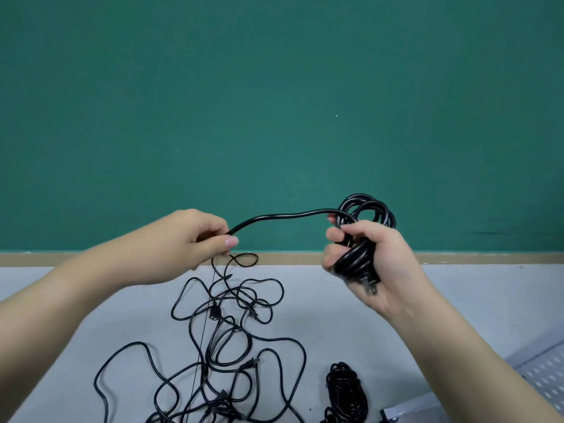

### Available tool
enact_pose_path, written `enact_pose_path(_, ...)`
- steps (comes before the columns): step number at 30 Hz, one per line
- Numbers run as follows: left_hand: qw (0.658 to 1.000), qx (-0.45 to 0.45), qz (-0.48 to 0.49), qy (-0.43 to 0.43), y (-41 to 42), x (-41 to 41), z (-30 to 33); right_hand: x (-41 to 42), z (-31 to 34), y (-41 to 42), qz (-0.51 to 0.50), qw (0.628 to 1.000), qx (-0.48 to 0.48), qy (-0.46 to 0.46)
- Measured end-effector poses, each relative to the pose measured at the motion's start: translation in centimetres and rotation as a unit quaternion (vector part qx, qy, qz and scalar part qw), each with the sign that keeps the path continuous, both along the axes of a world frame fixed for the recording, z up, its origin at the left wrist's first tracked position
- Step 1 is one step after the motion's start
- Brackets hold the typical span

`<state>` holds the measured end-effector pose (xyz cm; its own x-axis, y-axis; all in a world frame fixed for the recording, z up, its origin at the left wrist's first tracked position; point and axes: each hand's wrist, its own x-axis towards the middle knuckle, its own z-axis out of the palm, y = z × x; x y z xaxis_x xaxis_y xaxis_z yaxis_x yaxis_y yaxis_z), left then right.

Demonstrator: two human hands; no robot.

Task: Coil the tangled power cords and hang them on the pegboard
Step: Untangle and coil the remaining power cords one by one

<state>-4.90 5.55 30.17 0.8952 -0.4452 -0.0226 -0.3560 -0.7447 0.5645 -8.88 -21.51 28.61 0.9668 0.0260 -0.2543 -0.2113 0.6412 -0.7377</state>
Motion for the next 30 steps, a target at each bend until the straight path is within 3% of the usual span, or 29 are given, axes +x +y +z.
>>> enact_pose_path(6,0.999,-0.015,-0.023,0.018,1.4,-0.1,0.7,0.4,-0.4,-0.8,-0.034,0.998,-0.051,0.03)
enact_pose_path(11,0.976,-0.211,-0.013,0.052,0.5,-1.3,1.9,0.3,-1.5,0.1,-0.002,0.991,-0.129,0.024)
enact_pose_path(15,0.952,-0.289,-0.046,0.094,-1.9,-2.9,1.8,-0.4,-2.7,2.0,0.066,0.983,-0.169,0.031)
enact_pose_path(18,0.941,-0.308,-0.078,0.113,-3.5,-3.8,1.4,-1.0,-2.8,3.6,0.126,0.979,-0.161,0.022)
enact_pose_path(24,0.952,-0.281,-0.08,0.089,-4.5,-4.1,0.3,-1.9,-2.9,4.6,0.21,0.966,-0.148,-0.025)
enact_pose_path(30,0.963,-0.268,-0.023,-0.017,-4.2,-3.2,-0.4,-2.8,-3.0,4.6,0.348,0.926,-0.143,-0.031)
